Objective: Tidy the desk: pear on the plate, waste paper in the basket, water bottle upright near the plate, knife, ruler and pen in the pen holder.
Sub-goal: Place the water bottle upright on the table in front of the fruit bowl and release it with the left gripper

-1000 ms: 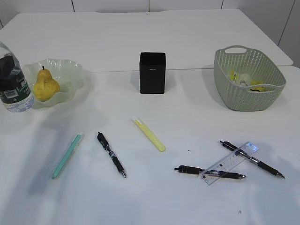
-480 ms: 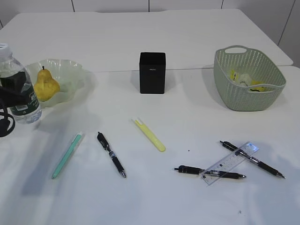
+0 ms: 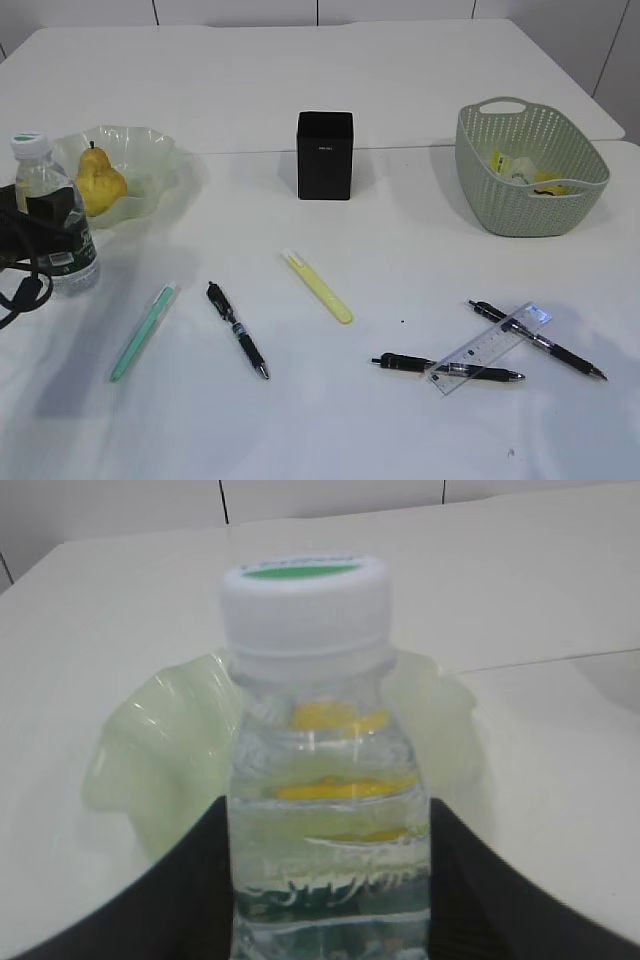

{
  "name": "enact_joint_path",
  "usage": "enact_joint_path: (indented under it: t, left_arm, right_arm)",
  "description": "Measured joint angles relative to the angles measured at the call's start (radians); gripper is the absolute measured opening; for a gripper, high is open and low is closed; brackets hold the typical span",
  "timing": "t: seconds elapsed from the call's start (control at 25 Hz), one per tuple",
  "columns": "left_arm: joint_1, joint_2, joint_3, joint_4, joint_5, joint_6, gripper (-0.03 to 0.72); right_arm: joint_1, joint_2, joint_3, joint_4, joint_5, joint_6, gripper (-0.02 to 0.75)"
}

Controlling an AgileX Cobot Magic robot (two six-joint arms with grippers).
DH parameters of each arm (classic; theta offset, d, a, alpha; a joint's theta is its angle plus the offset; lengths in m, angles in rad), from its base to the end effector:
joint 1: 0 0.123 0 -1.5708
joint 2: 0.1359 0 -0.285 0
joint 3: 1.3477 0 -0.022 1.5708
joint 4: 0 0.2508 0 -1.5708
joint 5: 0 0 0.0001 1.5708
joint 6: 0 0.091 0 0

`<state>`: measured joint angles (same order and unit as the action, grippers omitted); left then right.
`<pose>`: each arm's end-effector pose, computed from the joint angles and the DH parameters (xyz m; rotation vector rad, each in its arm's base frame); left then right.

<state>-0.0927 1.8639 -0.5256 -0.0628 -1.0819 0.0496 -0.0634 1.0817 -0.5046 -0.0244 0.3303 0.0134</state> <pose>0.3069 -0.0235 0.1355 0.0575 1.7396 -0.0050 0.1946 -0.0131 0.2252 0.0679 2.3904 -0.0439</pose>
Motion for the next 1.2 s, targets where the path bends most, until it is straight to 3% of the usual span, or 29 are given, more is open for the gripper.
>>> enact_joint_path:
  t: [0.36,1.2]
  left_arm:
    - [0.0,0.069,-0.062,0.001,-0.026,0.0,0.348]
    - [0.0,0.089,-0.066,0.007,-0.058,0.0,0.348]
  right_arm:
    - [0.0,0.0,0.0,0.0,0.0,0.0,0.405]
    - [0.0,0.0,0.0,0.0,0.0,0.0,0.405]
